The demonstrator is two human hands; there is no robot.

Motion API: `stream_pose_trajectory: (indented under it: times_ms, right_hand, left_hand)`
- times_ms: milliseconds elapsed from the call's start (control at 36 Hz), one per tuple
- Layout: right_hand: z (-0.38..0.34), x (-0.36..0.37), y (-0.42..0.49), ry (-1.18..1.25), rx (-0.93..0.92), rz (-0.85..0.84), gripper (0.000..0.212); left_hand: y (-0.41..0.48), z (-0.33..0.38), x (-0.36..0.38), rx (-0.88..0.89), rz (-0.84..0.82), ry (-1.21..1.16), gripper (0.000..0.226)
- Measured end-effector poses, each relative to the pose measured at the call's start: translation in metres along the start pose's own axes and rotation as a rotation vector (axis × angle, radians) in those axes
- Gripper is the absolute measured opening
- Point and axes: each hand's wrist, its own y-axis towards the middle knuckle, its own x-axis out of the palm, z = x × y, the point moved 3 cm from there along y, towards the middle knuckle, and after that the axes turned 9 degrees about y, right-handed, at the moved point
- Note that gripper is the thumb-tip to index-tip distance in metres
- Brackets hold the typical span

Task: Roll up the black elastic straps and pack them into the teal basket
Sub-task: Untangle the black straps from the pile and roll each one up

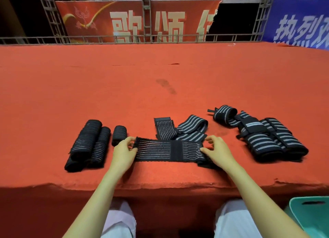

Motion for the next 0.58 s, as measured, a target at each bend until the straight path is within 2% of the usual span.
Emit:
stream_pose_trajectory:
  times_ms: [83, 194, 306, 361, 389, 444, 528, 583]
  right_hand:
    - [0.009, 0.004, -0.001, -0.167, 0.149, -0.174, 0.054]
    - [0.008, -0.003, 0.000, -0.187, 0.170, -0.254, 0.052]
    - [0.007, -0.011, 0.002, 0.031, 0.215, -0.289, 0.031]
    - [0.004, -0.016, 0.001, 0.160, 0.186, -0.311, 0.011]
    - [0.002, -0.021, 0.001, 0.187, 0.160, -0.307, 0.010]
    - [-0.001, -0.031, 0.005, 0.197, 0.103, -0.229, 0.015]
    - [-0.006, -0.054, 0.009, 0.176, -0.005, 0.043, 0.006]
    - [-0.007, -0.068, 0.008, 0.104, -0.116, 0.208, 0.010]
  left_hand:
    - [-0.001, -0.002, -0.002, 0.013, 0.057, 0.007, 0.012]
    - [-0.002, -0.004, -0.005, -0.009, 0.091, -0.030, 0.015]
    - [0.001, -0.009, -0.010, -0.031, 0.067, -0.088, 0.018]
    - [0.003, -0.010, -0.013, -0.023, 0.051, -0.110, 0.016]
    - [0.004, -0.011, -0.015, -0.019, 0.058, -0.114, 0.014]
    - [0.005, -0.010, -0.021, 0.005, 0.104, -0.137, 0.010]
    - [0.007, -0.012, -0.028, 0.027, 0.195, -0.185, 0.009]
    - [0.008, -0.013, -0.029, 0.016, 0.201, -0.300, 0.009]
